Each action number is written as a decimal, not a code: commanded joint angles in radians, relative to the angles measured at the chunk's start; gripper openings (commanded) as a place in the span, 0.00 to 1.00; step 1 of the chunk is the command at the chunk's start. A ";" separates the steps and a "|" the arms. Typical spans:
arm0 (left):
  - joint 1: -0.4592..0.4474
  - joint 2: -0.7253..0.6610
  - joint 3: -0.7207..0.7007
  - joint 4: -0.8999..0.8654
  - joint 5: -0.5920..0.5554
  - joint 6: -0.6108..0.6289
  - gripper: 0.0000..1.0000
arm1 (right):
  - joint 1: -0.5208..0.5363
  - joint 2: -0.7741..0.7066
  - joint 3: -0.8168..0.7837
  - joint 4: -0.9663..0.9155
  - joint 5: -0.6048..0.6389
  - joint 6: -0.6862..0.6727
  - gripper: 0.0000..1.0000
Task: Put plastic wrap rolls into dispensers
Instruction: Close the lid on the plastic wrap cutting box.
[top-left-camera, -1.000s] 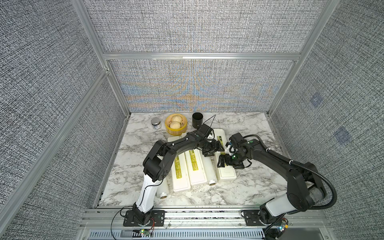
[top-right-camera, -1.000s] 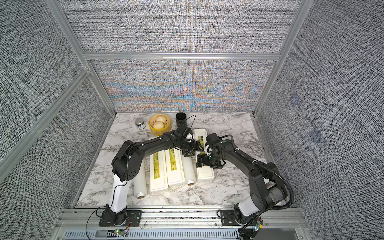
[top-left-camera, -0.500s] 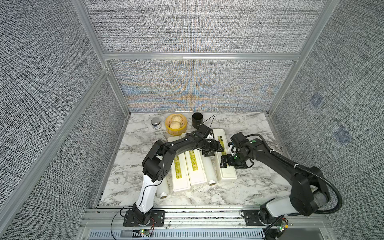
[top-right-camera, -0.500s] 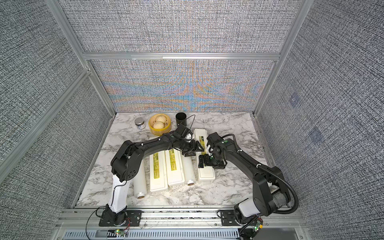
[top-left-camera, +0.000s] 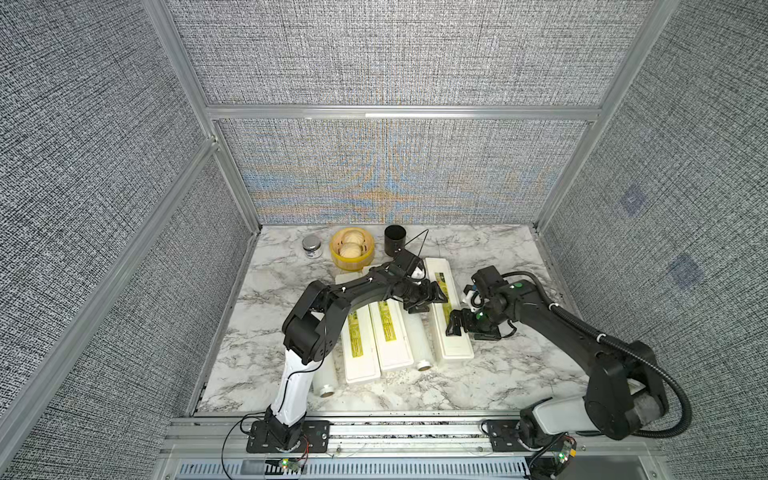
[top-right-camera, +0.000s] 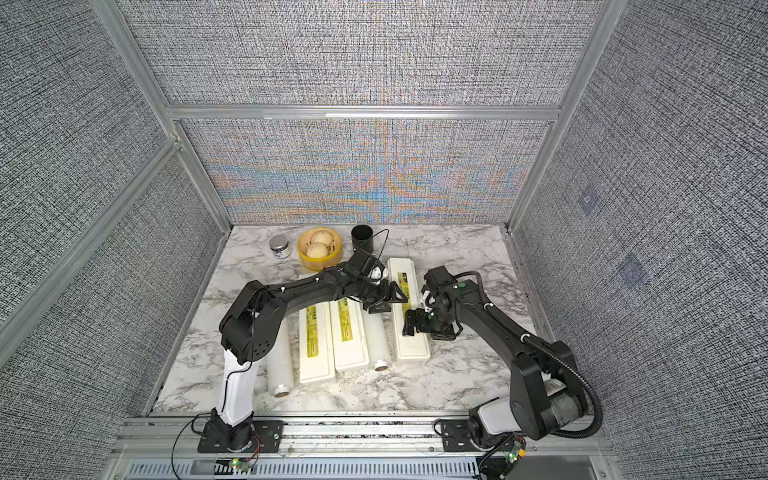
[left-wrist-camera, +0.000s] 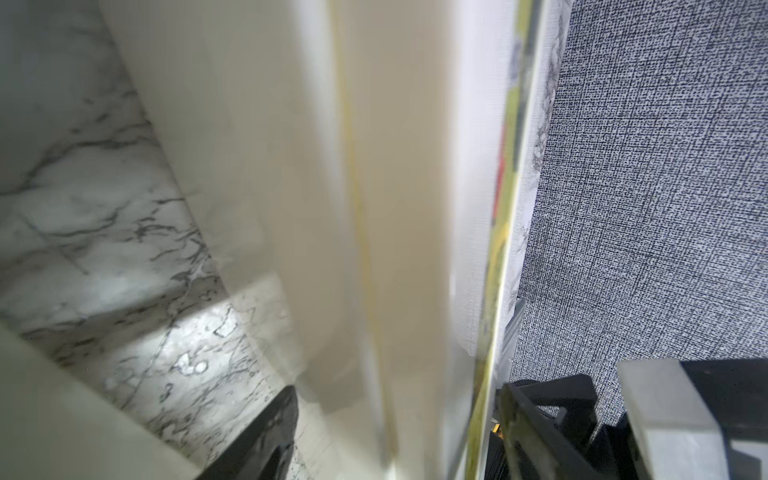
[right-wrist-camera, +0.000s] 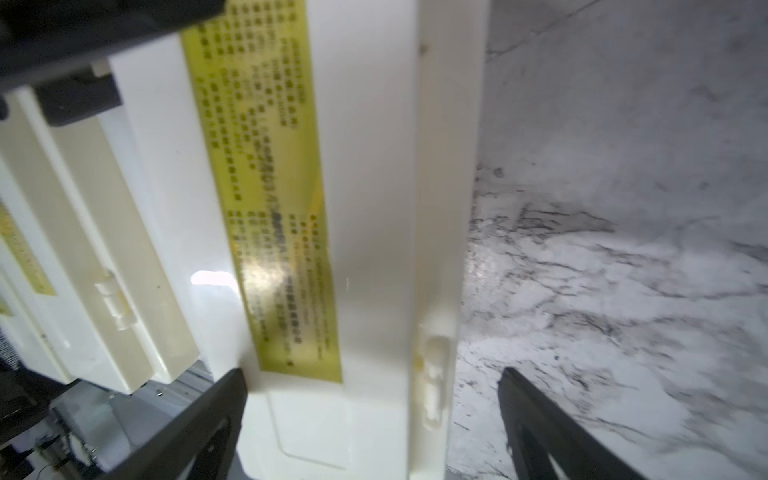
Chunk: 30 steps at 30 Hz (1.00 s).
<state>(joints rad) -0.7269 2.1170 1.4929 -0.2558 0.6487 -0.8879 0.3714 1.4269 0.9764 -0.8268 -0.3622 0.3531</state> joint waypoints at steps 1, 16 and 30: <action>0.006 0.009 -0.041 -0.091 -0.059 0.014 0.78 | 0.001 0.018 -0.041 0.073 -0.106 0.011 0.94; -0.029 -0.026 -0.144 0.025 0.043 -0.096 0.80 | 0.000 0.042 -0.064 0.097 -0.092 0.028 0.92; -0.045 0.000 -0.142 0.048 0.040 -0.137 0.74 | 0.034 0.040 -0.020 0.073 0.019 0.080 0.94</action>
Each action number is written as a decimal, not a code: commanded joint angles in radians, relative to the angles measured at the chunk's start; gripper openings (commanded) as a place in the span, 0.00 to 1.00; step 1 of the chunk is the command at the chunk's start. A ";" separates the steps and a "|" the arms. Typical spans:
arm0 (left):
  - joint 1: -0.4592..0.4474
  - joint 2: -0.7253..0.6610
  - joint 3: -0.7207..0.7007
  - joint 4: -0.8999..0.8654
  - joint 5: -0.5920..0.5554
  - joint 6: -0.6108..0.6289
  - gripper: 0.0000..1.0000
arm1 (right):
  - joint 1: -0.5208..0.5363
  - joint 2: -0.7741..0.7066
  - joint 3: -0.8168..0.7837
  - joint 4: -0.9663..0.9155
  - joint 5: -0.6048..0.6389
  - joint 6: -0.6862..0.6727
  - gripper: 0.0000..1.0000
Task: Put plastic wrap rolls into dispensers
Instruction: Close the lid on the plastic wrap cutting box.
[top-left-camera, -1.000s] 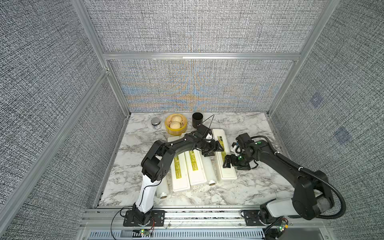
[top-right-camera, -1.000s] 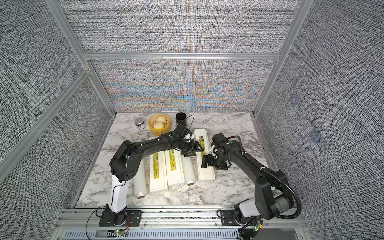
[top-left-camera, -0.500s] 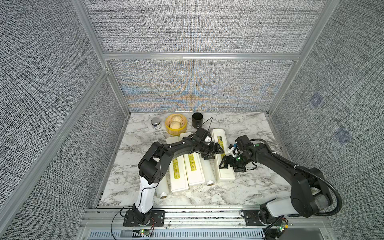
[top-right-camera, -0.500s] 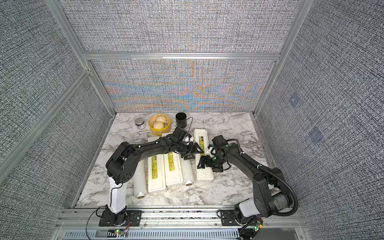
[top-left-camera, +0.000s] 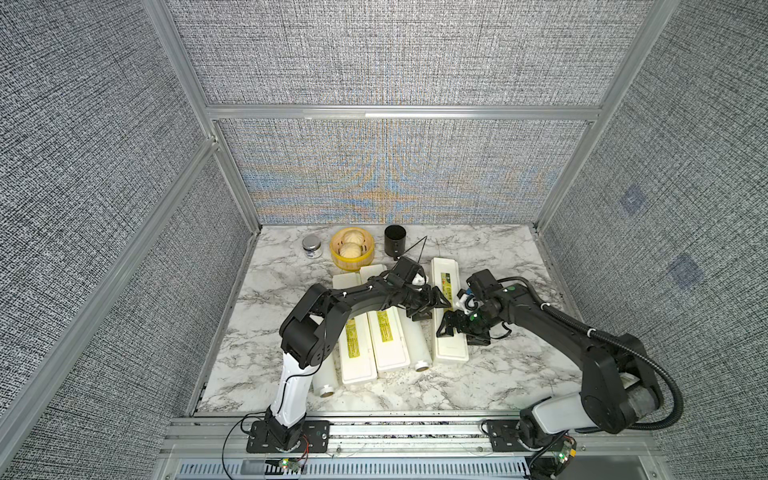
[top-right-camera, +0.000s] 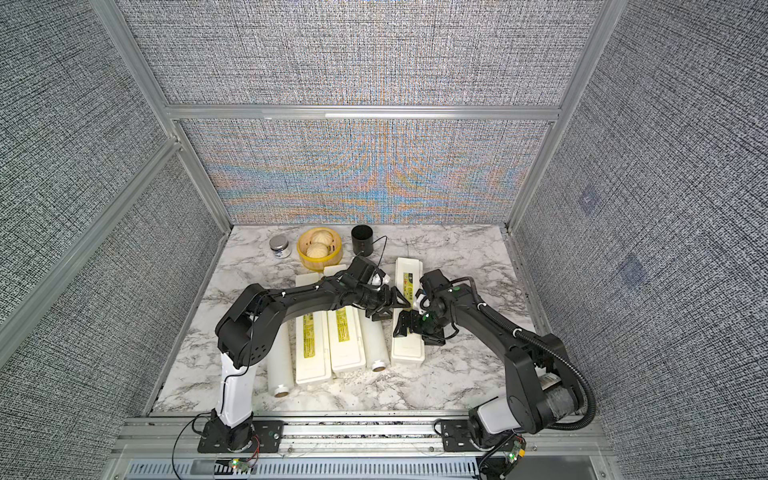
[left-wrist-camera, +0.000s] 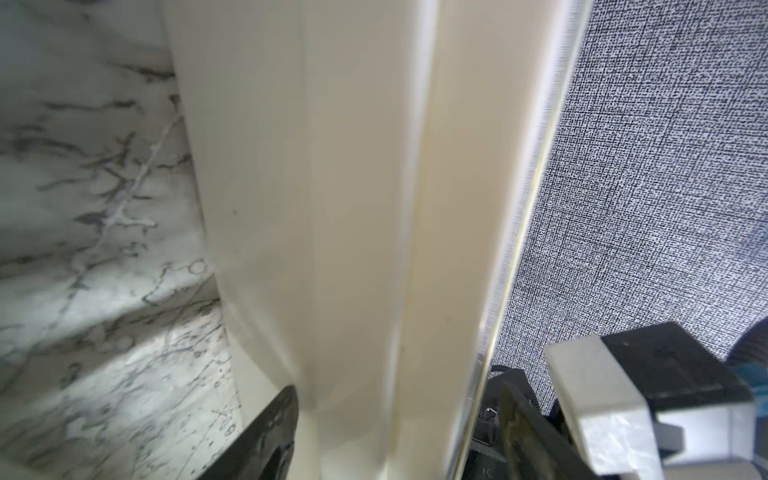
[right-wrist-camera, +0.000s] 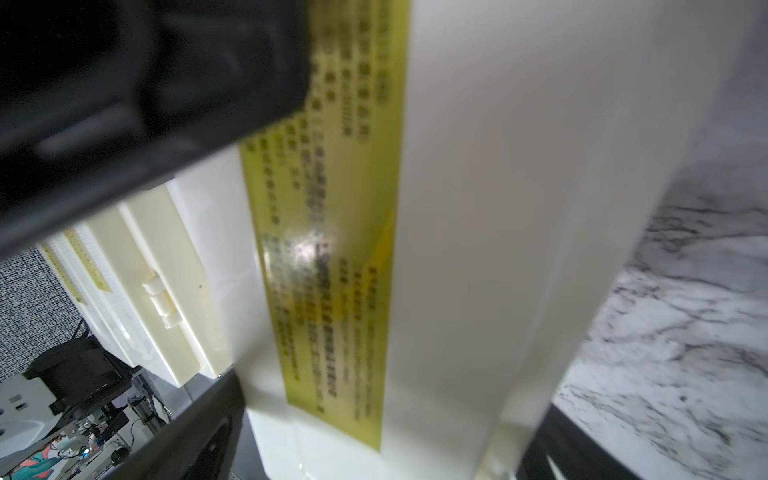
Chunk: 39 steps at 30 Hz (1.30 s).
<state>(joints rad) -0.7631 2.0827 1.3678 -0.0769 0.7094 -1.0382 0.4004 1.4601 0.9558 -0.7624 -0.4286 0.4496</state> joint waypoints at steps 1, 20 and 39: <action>-0.008 0.037 -0.016 -0.138 -0.023 0.019 0.73 | 0.006 0.008 0.001 0.009 0.094 -0.018 0.95; 0.028 0.061 0.004 -0.284 -0.108 0.122 0.69 | -0.050 -0.038 -0.013 0.023 -0.009 -0.060 0.99; 0.054 0.034 0.042 -0.319 -0.092 0.158 0.72 | -0.040 -0.023 -0.029 -0.013 -0.017 -0.065 0.99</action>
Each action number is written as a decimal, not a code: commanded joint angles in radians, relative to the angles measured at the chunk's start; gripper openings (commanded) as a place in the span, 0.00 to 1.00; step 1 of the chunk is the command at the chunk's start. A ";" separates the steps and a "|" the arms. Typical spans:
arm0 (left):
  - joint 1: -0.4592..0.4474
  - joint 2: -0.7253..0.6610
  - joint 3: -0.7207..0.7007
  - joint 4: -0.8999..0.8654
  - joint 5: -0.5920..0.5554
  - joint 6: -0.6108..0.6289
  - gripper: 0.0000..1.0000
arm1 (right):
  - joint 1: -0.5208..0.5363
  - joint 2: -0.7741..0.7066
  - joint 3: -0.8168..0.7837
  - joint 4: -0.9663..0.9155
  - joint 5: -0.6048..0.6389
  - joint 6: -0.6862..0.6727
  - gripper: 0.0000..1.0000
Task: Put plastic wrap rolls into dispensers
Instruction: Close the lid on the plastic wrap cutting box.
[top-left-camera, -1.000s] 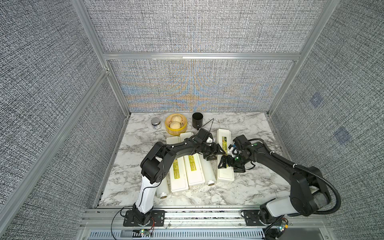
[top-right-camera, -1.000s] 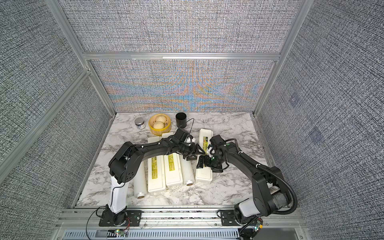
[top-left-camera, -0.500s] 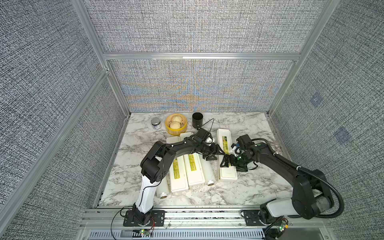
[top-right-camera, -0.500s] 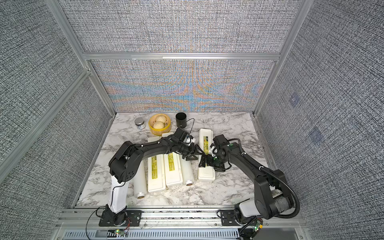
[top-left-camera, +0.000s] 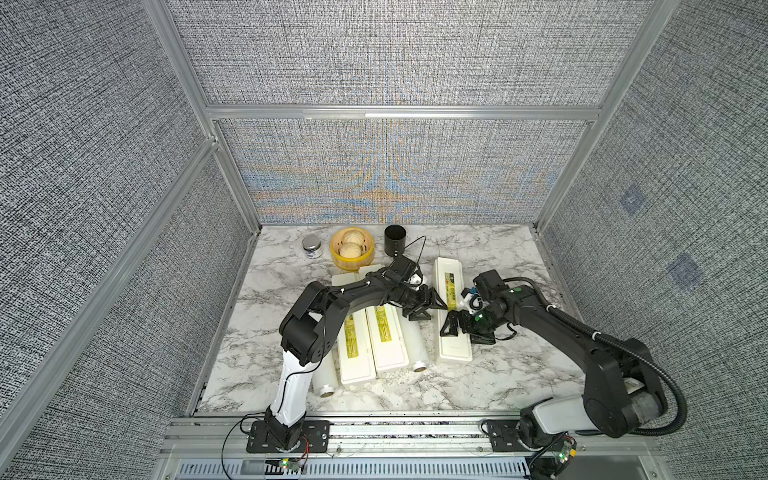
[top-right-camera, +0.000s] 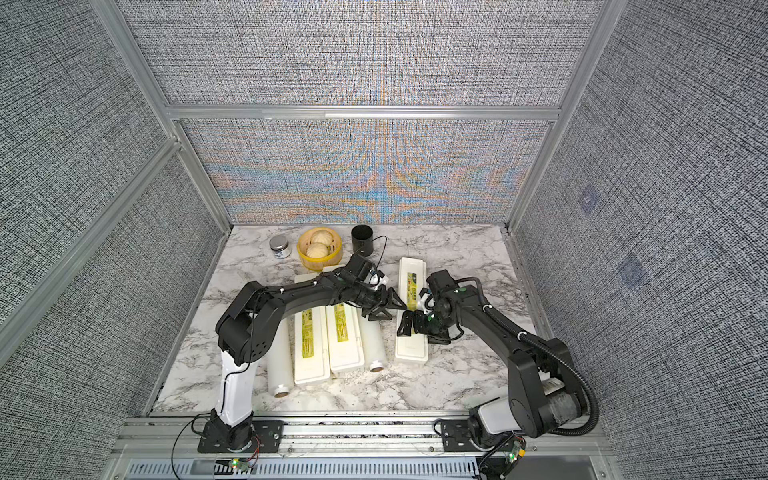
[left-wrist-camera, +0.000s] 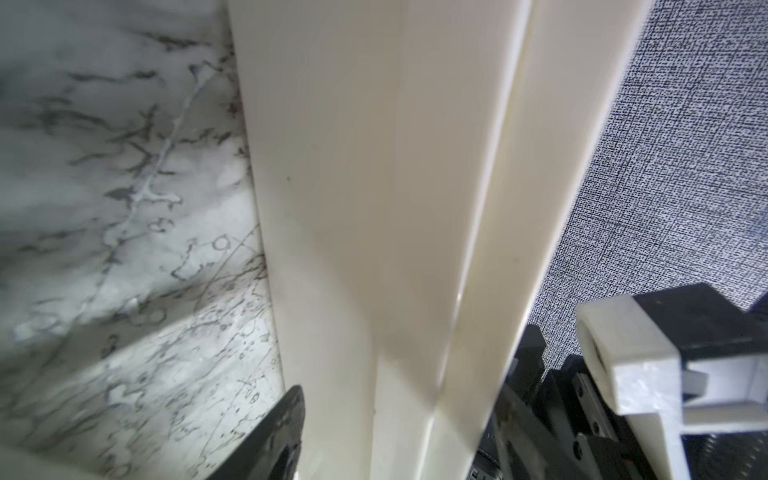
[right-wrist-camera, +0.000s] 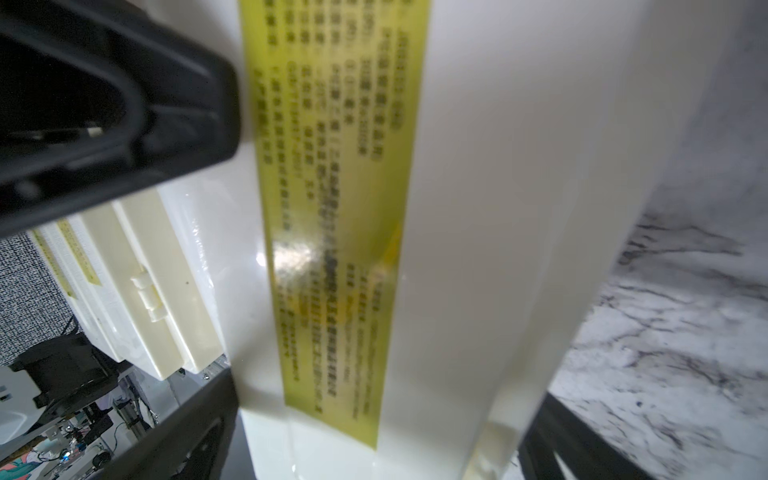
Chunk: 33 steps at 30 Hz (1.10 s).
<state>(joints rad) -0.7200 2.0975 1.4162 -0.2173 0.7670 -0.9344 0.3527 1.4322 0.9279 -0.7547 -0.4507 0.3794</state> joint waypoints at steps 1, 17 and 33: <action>0.011 0.018 0.000 -0.183 -0.146 0.054 0.72 | 0.010 0.008 -0.001 -0.017 0.006 0.007 0.99; -0.016 0.037 0.021 -0.130 -0.066 0.042 0.84 | 0.011 0.042 0.011 0.009 -0.013 0.017 0.99; -0.016 0.088 -0.015 -0.184 -0.140 0.083 0.71 | 0.011 0.008 0.007 -0.018 0.001 0.009 0.99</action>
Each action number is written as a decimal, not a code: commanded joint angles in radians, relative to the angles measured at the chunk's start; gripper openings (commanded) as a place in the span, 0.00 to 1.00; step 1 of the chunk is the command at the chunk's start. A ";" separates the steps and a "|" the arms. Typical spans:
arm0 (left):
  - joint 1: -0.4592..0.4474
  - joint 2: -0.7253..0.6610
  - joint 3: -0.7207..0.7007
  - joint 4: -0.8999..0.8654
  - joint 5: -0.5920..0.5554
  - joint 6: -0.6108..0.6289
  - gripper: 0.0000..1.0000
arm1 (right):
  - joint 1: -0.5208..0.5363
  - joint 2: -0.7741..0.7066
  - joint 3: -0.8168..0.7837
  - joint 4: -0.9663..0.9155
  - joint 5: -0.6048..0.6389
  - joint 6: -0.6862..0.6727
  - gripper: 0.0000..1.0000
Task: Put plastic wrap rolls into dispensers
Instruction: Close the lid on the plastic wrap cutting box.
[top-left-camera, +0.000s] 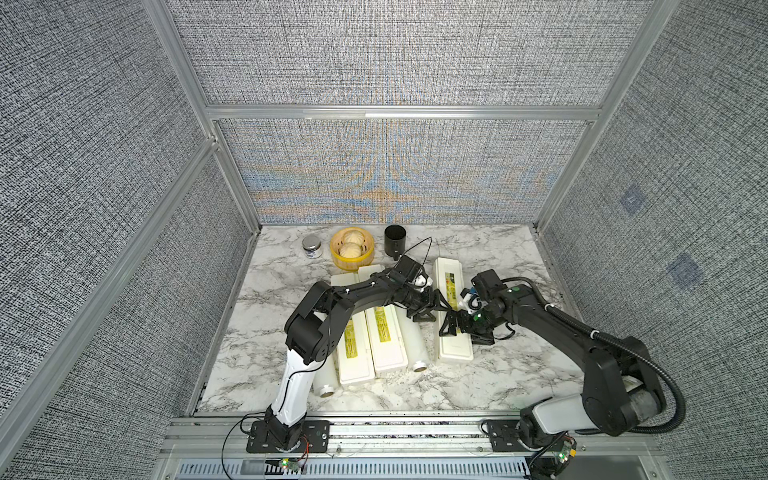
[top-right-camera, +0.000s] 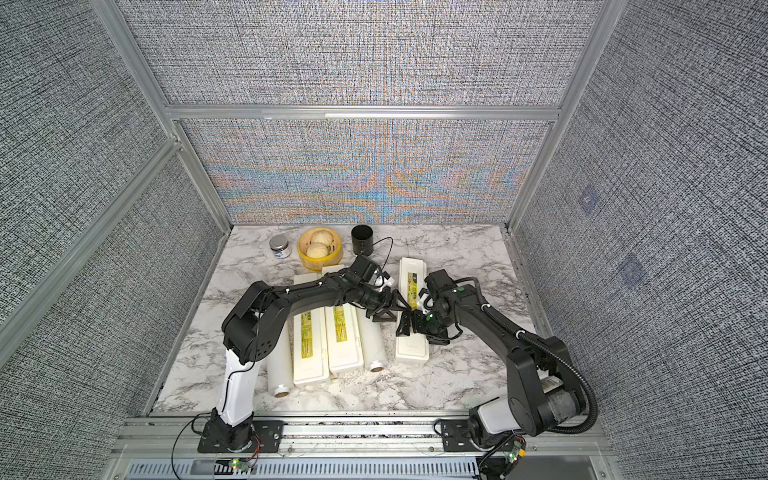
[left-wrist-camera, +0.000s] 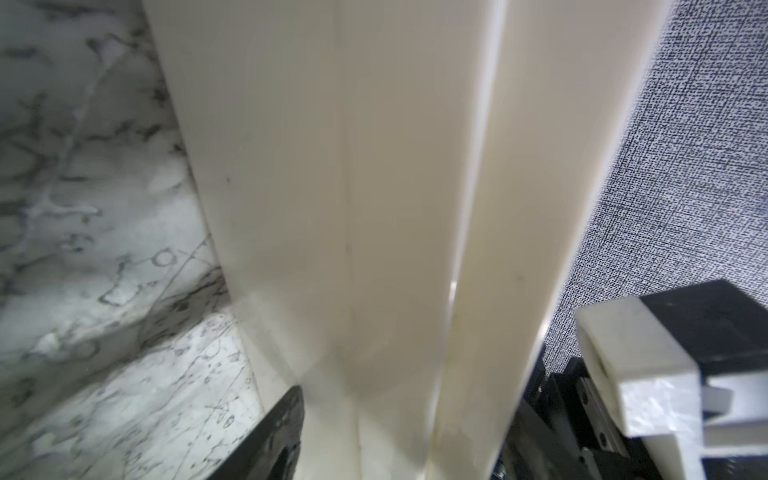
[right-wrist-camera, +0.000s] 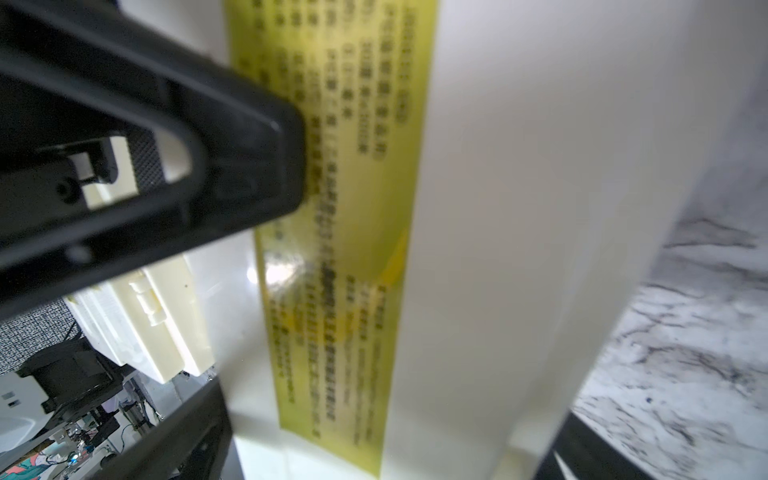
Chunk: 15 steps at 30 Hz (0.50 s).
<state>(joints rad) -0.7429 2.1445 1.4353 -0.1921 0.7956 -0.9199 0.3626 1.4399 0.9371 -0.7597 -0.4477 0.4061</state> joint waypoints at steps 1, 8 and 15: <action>0.011 0.040 -0.039 -0.205 -0.170 0.069 0.70 | 0.001 0.003 -0.006 -0.012 0.005 -0.017 0.99; 0.029 0.031 -0.044 -0.216 -0.195 0.076 0.67 | 0.010 0.019 0.002 -0.023 0.035 -0.010 0.99; 0.034 0.029 -0.036 -0.211 -0.189 0.074 0.67 | 0.038 0.035 0.039 -0.082 0.133 0.044 0.99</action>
<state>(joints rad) -0.7200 2.1414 1.4204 -0.1883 0.8333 -0.9218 0.3912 1.4696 0.9661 -0.7906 -0.3779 0.4206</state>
